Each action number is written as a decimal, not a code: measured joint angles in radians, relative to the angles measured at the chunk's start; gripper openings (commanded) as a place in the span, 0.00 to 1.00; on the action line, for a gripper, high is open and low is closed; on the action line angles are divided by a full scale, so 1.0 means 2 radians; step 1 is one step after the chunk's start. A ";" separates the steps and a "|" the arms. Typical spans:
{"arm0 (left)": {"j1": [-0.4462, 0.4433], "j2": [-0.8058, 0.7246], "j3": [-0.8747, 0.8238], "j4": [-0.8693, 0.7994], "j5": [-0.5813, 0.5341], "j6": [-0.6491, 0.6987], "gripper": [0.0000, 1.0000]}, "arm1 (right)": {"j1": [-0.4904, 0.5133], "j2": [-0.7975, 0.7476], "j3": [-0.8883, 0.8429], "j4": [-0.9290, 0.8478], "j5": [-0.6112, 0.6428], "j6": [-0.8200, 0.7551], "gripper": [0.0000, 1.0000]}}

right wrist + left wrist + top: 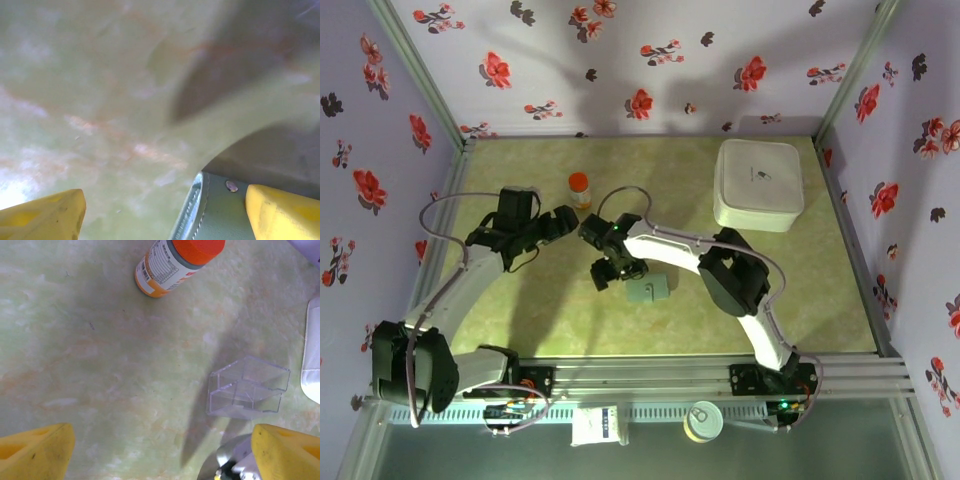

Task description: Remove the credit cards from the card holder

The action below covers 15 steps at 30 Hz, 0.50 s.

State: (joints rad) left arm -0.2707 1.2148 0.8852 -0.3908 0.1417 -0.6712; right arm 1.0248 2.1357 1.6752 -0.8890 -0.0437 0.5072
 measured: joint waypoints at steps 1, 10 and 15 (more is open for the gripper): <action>0.001 0.000 0.000 -0.001 0.000 0.001 0.92 | 0.006 0.000 0.000 -0.003 -0.005 -0.001 0.84; 0.004 0.000 0.000 -0.004 0.000 0.001 0.92 | 0.048 -0.024 -0.050 -0.016 -0.022 0.002 0.84; 0.004 0.002 -0.001 -0.003 0.003 0.001 0.91 | 0.049 -0.070 -0.105 -0.039 -0.023 0.019 0.85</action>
State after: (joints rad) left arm -0.2634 1.2198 0.8833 -0.3973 0.1486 -0.6701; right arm 1.1236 1.9953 1.4658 -0.9672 -0.0902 0.5449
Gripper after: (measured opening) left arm 0.915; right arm 0.845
